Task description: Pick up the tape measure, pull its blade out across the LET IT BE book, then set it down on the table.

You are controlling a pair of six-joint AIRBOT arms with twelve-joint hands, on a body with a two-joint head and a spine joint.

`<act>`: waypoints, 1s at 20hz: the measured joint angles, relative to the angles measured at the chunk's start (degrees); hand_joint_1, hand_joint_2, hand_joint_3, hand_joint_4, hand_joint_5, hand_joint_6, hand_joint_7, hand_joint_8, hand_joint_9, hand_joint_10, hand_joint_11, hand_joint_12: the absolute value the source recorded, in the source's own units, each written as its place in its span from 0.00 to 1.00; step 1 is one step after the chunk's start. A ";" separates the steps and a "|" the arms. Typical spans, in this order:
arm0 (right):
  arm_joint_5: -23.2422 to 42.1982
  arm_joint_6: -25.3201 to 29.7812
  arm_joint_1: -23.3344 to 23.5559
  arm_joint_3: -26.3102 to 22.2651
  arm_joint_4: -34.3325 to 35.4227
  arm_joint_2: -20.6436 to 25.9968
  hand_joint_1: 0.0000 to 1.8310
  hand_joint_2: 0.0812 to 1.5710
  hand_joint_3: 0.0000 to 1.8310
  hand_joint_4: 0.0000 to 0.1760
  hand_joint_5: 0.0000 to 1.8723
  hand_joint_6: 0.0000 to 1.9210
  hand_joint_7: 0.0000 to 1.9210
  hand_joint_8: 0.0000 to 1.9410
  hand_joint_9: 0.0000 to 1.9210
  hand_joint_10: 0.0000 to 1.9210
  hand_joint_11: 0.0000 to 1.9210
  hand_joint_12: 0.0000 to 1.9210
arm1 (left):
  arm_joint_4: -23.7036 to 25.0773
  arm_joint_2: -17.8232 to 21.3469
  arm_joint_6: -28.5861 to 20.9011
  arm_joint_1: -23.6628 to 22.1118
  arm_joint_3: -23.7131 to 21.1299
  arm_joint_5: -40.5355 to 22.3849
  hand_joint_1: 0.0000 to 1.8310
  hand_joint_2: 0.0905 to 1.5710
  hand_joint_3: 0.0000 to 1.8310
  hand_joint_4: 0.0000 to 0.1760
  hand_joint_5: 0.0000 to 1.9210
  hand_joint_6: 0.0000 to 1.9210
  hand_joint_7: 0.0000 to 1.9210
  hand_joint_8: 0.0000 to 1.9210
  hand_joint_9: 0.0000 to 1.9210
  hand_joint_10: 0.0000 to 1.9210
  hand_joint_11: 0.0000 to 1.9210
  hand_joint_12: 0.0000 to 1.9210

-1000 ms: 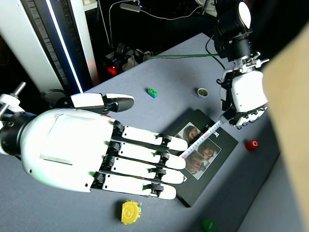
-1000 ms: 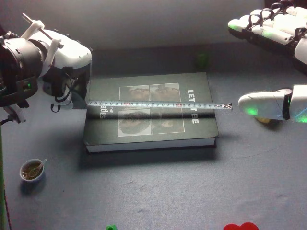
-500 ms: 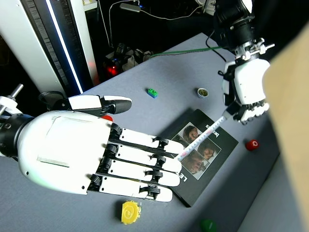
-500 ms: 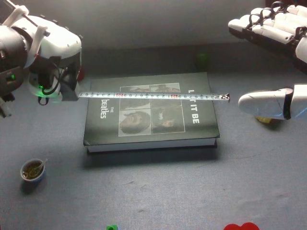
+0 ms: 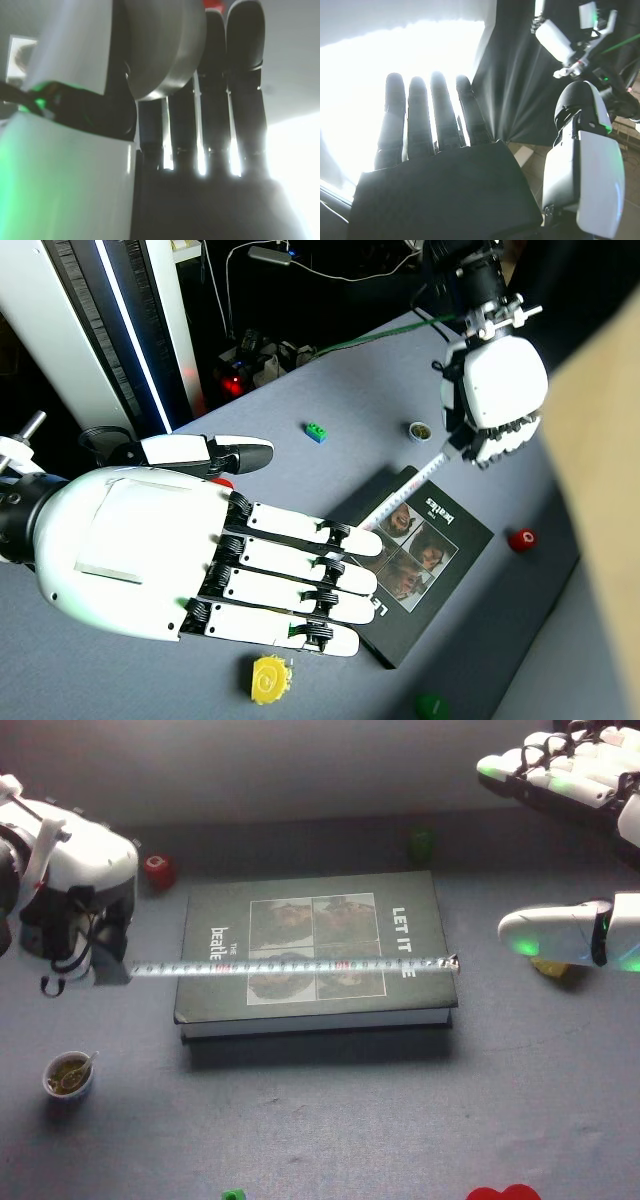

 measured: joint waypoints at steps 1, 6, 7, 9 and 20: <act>-0.02 0.00 0.00 -0.04 0.02 0.00 0.00 0.63 0.00 0.16 0.04 0.00 0.06 0.00 0.04 0.00 0.00 0.27 | -2.40 0.24 3.15 -0.35 -0.98 1.55 0.76 0.68 0.00 0.00 0.54 0.33 0.55 0.50 0.46 0.66 0.44 0.55; 0.09 0.00 0.00 -0.13 0.00 0.07 0.00 0.63 0.00 0.16 0.04 0.00 0.07 0.00 0.04 0.00 0.00 0.27 | -3.02 0.46 1.79 -0.35 -3.63 3.56 0.76 0.68 0.00 0.00 0.55 0.32 0.55 0.50 0.46 0.66 0.45 0.54; 0.09 0.00 -0.02 -0.17 0.04 0.07 0.00 0.63 0.00 0.16 0.04 0.00 0.07 0.00 0.04 0.00 0.00 0.27 | -2.71 0.48 1.01 -0.35 -3.93 4.42 0.76 0.68 0.00 0.00 0.54 0.33 0.56 0.49 0.47 0.65 0.45 0.54; 0.11 0.00 0.00 -0.17 0.00 0.07 0.00 0.63 0.00 0.16 0.04 0.00 0.07 0.00 0.04 0.00 0.00 0.27 | -2.69 0.48 -1.60 -0.33 -4.22 5.53 0.76 0.68 0.00 0.00 0.54 0.34 0.55 0.49 0.47 0.65 0.45 0.55; 0.11 0.00 -0.02 -0.22 0.00 0.11 0.00 0.63 0.00 0.15 0.04 0.00 0.07 0.00 0.05 0.00 0.00 0.28 | -1.73 1.92 -6.67 3.06 -8.28 6.95 0.76 0.67 0.00 0.00 0.55 0.33 0.56 0.48 0.47 0.65 0.45 0.55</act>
